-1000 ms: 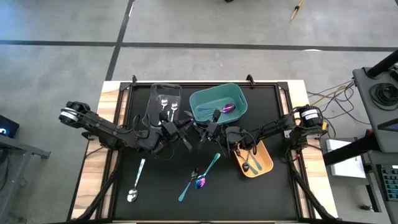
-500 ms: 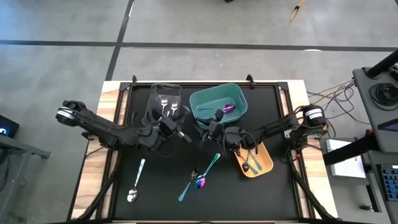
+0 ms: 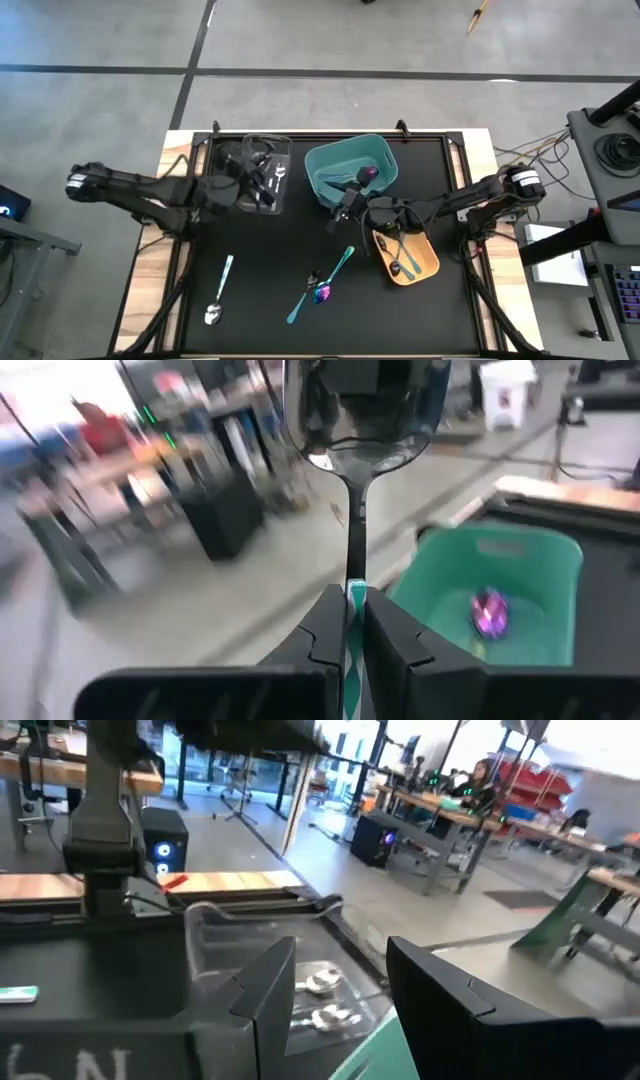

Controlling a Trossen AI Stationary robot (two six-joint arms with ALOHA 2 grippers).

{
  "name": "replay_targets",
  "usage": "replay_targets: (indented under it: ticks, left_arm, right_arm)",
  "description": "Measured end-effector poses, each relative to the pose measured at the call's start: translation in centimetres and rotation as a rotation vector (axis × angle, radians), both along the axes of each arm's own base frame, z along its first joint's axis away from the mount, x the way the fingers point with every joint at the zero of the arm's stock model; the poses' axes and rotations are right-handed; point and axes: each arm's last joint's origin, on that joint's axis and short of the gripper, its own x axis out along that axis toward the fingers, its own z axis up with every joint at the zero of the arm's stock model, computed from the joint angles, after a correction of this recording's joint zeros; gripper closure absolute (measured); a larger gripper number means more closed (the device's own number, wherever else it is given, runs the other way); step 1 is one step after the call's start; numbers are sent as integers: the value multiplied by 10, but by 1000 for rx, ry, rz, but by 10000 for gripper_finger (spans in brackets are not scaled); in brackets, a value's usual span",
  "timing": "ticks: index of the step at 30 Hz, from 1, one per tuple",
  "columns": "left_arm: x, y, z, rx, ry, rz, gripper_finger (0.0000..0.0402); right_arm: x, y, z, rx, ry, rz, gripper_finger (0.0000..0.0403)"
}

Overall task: Sort silverware by color (type)
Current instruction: Put the patterned blue spoon into the transparent bin

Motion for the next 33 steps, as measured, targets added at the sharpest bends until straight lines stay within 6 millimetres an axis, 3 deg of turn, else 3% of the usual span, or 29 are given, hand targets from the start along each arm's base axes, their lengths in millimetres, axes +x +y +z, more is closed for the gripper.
replay_targets:
  ticks: [10,18,23,33]
  left_arm:
    - [-15,68,-27,-411,112,-45,400]
    - [-30,101,-47,-733,214,26,399]
    - [-28,107,-39,-868,233,102,398]
    - [8,125,-17,-946,318,182,396]
  right_arm:
    - [-19,-7,23,-118,67,-98,252]
    - [-31,-15,33,-200,153,-234,252]
    - [-34,-23,33,-212,185,-254,252]
    - [-51,-34,26,-282,425,-336,258]
